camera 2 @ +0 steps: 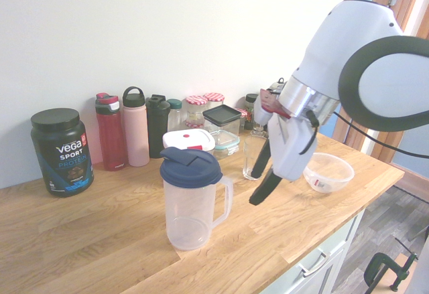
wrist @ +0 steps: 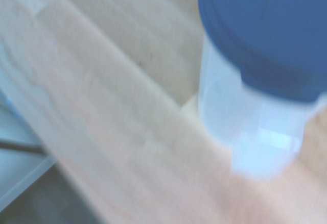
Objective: Pour me some water
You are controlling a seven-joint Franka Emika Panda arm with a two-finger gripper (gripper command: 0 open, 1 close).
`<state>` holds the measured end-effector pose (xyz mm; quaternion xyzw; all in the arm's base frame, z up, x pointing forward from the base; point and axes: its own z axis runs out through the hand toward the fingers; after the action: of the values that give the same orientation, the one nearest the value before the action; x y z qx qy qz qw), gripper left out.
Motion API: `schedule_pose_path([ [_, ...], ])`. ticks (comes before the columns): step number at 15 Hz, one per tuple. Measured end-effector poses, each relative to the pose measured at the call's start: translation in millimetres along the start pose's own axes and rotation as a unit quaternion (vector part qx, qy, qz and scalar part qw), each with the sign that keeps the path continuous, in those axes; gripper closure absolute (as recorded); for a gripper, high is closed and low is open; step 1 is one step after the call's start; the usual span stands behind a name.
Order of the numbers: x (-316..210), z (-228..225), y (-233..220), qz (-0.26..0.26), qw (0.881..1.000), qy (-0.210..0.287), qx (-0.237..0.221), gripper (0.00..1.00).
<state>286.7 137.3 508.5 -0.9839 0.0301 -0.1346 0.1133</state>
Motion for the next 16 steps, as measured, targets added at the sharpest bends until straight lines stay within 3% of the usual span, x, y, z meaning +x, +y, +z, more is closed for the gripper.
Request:
schedule_pose_path([
  [5,34,57,-8,0.009,1.000,-0.004,-0.018,0.00],
  [6,37,65,-9,0.014,1.000,-0.004,-0.023,1.00],
  [16,57,80,-17,0.042,0.998,0.001,-0.039,1.00],
])
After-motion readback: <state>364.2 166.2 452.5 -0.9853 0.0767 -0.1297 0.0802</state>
